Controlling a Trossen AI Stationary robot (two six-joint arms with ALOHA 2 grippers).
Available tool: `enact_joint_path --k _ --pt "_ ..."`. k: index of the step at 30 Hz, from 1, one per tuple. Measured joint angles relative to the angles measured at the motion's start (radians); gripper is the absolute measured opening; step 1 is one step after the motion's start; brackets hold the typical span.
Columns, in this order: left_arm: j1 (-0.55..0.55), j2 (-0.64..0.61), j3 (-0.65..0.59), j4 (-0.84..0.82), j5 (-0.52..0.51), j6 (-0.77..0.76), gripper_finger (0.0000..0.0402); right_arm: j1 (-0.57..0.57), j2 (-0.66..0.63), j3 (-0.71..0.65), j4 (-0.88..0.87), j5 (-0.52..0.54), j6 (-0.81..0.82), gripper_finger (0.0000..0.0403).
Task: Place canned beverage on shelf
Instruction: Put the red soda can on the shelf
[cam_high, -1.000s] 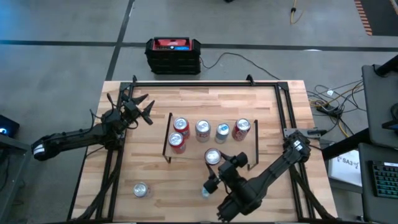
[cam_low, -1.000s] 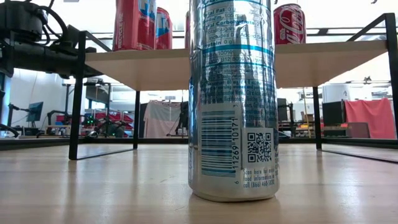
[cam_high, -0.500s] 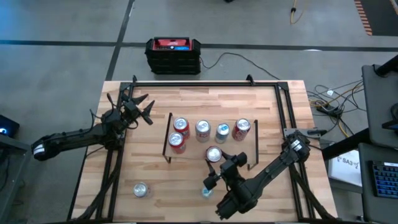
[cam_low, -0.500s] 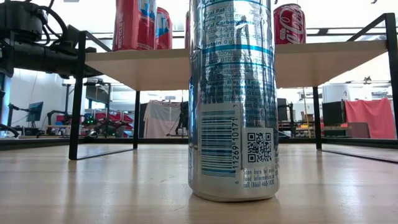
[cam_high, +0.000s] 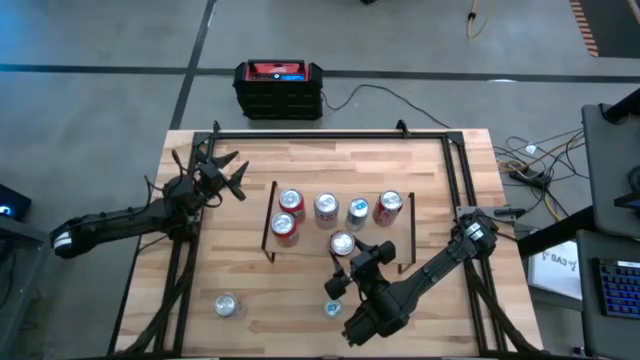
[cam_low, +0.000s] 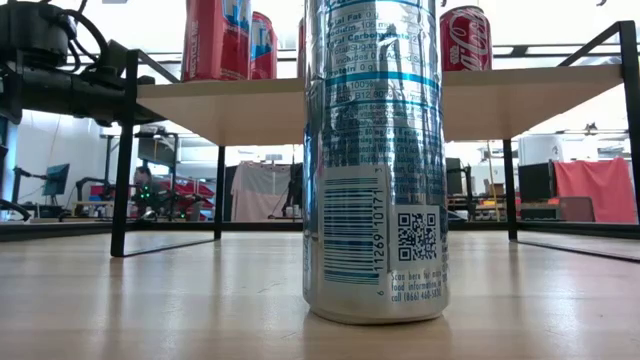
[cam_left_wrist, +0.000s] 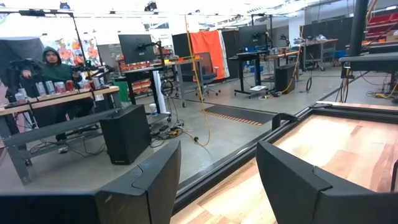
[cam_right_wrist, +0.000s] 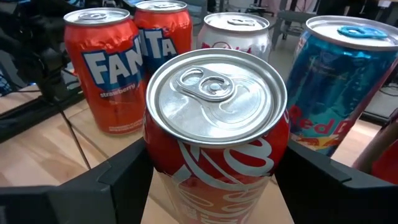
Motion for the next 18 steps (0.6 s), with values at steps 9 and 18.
enact_joint_path --k 9,18 --pt "0.0 0.0 0.0 0.0 0.0 0.0 0.0195 -0.019 0.0 0.0 0.0 -0.025 0.01 0.0321" --pt "0.0 0.0 0.0 0.0 0.0 0.0 0.0195 -0.042 0.0 0.0 0.0 -0.055 -0.009 0.0322"
